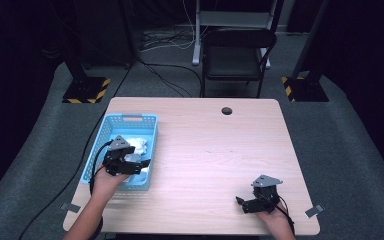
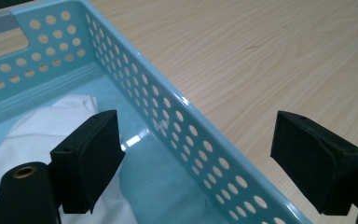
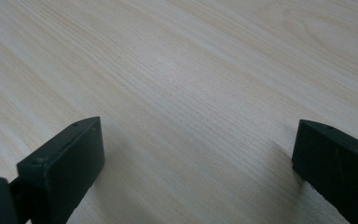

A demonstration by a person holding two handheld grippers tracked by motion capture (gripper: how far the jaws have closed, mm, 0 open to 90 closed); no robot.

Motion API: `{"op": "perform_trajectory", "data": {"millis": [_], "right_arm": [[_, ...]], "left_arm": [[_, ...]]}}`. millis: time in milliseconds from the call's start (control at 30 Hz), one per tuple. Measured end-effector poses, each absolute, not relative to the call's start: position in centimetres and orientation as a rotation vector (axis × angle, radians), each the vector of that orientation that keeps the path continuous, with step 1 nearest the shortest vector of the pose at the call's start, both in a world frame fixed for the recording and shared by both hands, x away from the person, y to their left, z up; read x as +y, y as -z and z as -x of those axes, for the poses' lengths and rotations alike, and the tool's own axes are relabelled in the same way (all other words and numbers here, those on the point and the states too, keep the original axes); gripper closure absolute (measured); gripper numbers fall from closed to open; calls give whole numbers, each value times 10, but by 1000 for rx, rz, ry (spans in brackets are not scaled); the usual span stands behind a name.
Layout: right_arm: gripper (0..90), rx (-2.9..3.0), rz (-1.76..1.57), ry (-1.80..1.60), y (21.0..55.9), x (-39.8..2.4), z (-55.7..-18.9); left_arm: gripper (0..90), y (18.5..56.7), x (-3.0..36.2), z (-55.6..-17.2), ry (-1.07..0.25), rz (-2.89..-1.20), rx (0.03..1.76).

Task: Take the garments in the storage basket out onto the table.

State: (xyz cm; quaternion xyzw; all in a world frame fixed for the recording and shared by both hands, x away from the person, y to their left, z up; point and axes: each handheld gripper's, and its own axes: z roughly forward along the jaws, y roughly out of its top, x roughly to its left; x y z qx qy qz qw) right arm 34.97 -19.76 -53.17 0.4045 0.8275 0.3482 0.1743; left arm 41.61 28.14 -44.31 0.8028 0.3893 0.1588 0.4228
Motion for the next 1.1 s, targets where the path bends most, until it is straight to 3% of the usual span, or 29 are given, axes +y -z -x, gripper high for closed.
{"op": "perform_trajectory", "data": {"millis": [1100], "right_arm": [[17, 2345, -1147, -987, 532, -198, -350]], "left_arm": [[154, 437, 301, -442, -427, -2031, 1064]]}}
